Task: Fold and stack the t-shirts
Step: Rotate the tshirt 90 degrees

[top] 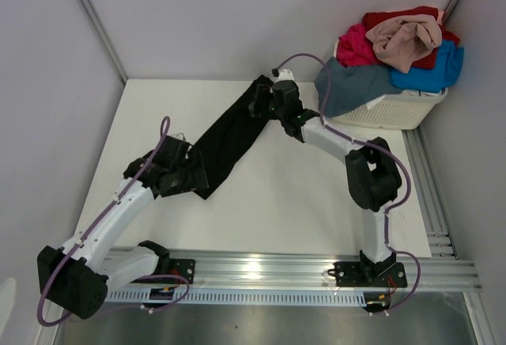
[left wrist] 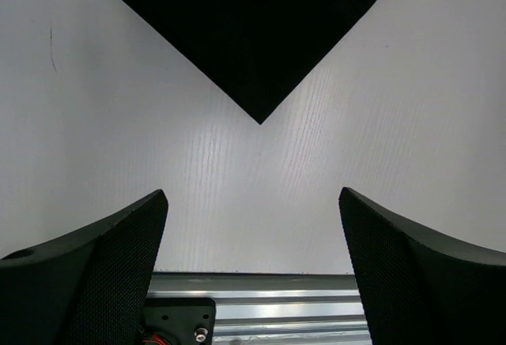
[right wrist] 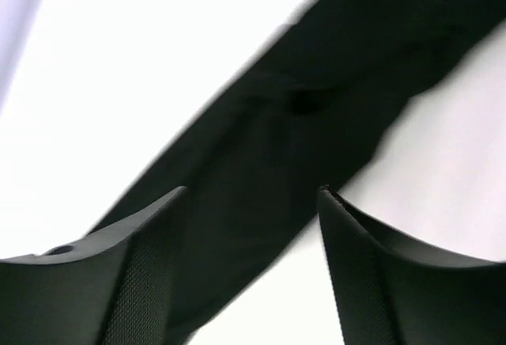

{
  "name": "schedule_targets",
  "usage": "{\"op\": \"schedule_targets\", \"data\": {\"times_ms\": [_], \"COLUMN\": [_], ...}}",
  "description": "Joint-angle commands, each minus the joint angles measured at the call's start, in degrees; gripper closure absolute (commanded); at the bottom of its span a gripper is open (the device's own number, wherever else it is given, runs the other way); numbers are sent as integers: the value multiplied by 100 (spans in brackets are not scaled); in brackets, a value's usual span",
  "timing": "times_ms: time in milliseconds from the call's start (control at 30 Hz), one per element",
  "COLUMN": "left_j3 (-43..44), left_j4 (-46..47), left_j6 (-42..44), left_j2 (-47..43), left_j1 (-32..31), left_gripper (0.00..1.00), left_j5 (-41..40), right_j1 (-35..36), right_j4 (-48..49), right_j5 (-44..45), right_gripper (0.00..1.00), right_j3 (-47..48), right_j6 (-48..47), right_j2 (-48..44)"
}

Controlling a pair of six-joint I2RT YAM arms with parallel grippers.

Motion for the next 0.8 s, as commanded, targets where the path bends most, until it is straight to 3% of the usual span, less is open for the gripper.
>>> {"op": "schedule_targets", "data": {"times_ms": [0, 133, 233, 500, 767], "left_j3": [292, 283, 327, 248, -42], "left_j4": [209, 157, 16, -151, -116], "left_j6": [1, -86, -131, -236, -280], "left_j2": [53, -132, -421, -949, -1046], "left_j1": [-59, -59, -59, -59, -59], "left_gripper": [7, 7, 7, 6, 7], "left_j5": [-67, 30, 30, -49, -5], "right_j1": [278, 603, 946, 1702, 1975], "right_j4": [700, 648, 683, 683, 946], "right_j5": [-71, -168, -221, -581, -1002], "right_gripper": [36, 65, 75, 79, 99], "right_j3": [-641, -818, -835, -327, -282], "right_j6": [178, 442, 547, 671, 1066], "right_j2": [-443, -286, -119, 584, 900]}}
